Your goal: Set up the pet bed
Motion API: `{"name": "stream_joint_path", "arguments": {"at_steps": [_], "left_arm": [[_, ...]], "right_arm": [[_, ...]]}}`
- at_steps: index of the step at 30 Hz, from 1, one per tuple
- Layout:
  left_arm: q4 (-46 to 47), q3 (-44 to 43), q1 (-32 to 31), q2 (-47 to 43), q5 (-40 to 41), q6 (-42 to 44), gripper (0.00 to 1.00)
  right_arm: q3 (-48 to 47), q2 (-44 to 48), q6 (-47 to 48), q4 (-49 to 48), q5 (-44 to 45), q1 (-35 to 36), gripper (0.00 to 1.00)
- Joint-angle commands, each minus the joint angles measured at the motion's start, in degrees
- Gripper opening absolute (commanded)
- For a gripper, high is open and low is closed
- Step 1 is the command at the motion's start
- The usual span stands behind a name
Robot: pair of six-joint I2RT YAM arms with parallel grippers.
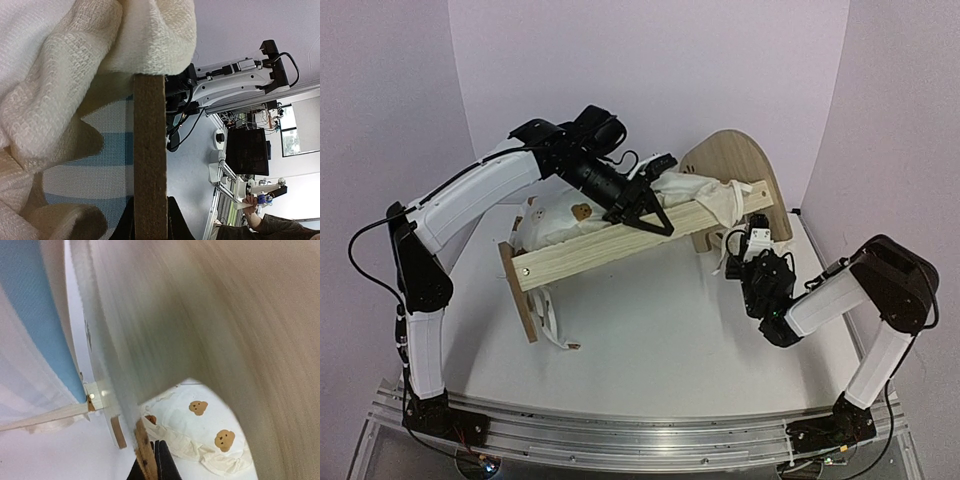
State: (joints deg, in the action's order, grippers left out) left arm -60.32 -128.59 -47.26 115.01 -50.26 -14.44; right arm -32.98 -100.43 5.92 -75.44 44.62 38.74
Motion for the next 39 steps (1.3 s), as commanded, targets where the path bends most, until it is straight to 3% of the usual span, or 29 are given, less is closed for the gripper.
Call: {"name": "stream_joint_path", "arguments": {"at_steps": [1,5,10,16,24,29,39], "left_arm": [[24.6,-2.0,2.1,-11.0,-3.9,10.8,0.0],[22.4,-0.8,3.6,-10.0,2.2,19.1,0.0],[20.9,3.2,6.6,-9.2,8.1,28.8,0.0],[21.5,13.9,8.2,-10.7,12.4,42.4,0.0],[23.4,25.4,9.9,-10.2,16.0,53.7,0.0],[28.7,33.8,11.5,-9.3,19.3,58.1,0.0],[32.1,37.5,12.8,-4.9,21.1,58.7,0.0]], "right_arm": [[5.3,5.3,-0.6,-6.0,-0.7,3.1,0.0],[10.3,13.2,-3.8,6.8,-6.1,7.1,0.0],[11.7,27.8,-16.4,41.1,-14.5,8.7,0.0],[11.8,37.7,-20.1,64.7,-20.2,9.6,0.0],[5.8,32.3,-18.8,74.6,-35.4,9.8,0.0],[2.3,27.1,-19.0,75.3,-47.5,10.7,0.0],[-4.1,25.6,-19.8,83.7,-56.0,11.5,0.0]]}}
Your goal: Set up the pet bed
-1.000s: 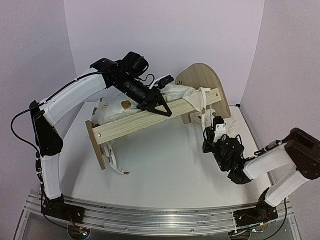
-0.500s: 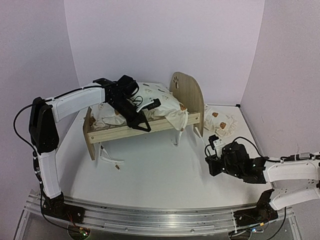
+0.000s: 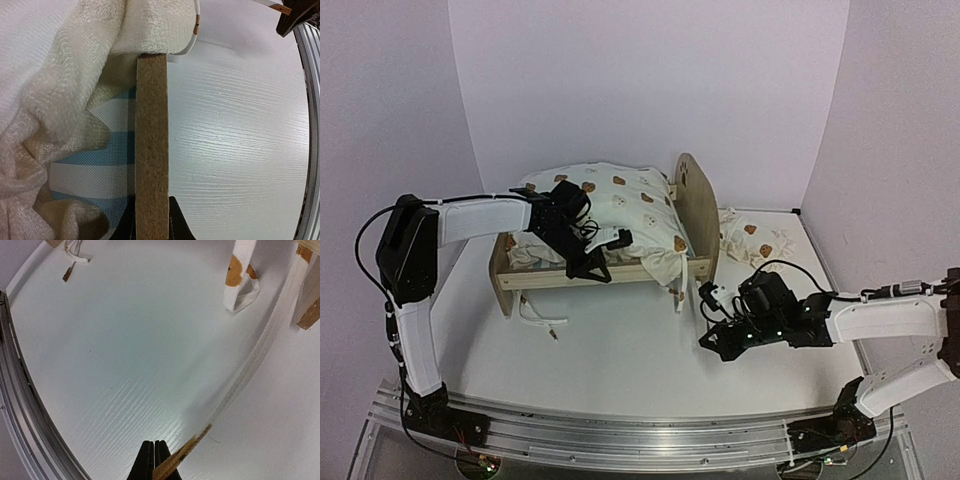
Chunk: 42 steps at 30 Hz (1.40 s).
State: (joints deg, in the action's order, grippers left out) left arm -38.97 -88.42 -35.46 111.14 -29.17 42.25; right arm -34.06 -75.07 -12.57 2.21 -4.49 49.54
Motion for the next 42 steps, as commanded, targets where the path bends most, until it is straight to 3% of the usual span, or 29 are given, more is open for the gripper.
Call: {"name": "stream_joint_path", "arguments": {"at_steps": [1,7,13,15,18,21,26,33,36,39,40,42], "left_arm": [[10.9,-2.5,1.0,-0.8,0.2,2.3,0.0],[12.9,-1.2,1.4,0.9,1.8,1.7,0.0],[11.6,-6.1,3.2,5.7,1.5,-1.1,0.01],[11.9,-5.4,3.2,6.0,0.8,-0.5,0.08],[10.0,-5.3,3.2,5.7,-1.1,0.7,0.32],[6.8,-6.1,3.2,3.6,-4.7,3.0,0.5],[-1.5,-9.3,3.2,-0.5,-13.8,9.2,0.63],[-7.8,-6.6,3.2,-7.2,-24.5,17.9,0.64],[-4.7,-2.2,2.6,-10.2,-28.6,16.7,0.61],[7.3,9.3,-2.9,-14.9,-25.4,15.3,0.59],[13.5,14.0,-5.1,-16.5,-23.1,14.9,0.59],[35.8,24.5,-8.6,-19.2,-20.1,10.2,0.6]], "right_arm": [[-3.5,0.3,-1.7,6.6,-7.5,0.7,0.0],[-7.7,0.0,-2.0,14.5,-13.4,0.7,0.0],[-7.4,2.3,-1.7,21.0,-13.9,0.7,0.0],[-7.5,1.4,-2.6,20.9,-14.0,0.7,0.0],[-8.1,-0.9,-3.9,20.9,-13.0,0.7,0.0],[-7.1,-1.1,-5.3,20.8,-12.6,0.6,0.0],[-6.6,-0.5,-8.3,21.6,-16.6,0.6,0.0],[-9.7,-1.3,-8.1,22.1,-24.4,0.6,0.0],[-10.9,-1.6,-8.5,21.0,-24.2,0.6,0.0],[-12.3,-2.0,-10.2,20.2,-22.8,0.6,0.0],[-12.5,-2.1,-10.9,19.7,-22.4,0.6,0.0],[-12.0,-2.0,-12.6,17.7,-22.1,0.6,0.0]]}}
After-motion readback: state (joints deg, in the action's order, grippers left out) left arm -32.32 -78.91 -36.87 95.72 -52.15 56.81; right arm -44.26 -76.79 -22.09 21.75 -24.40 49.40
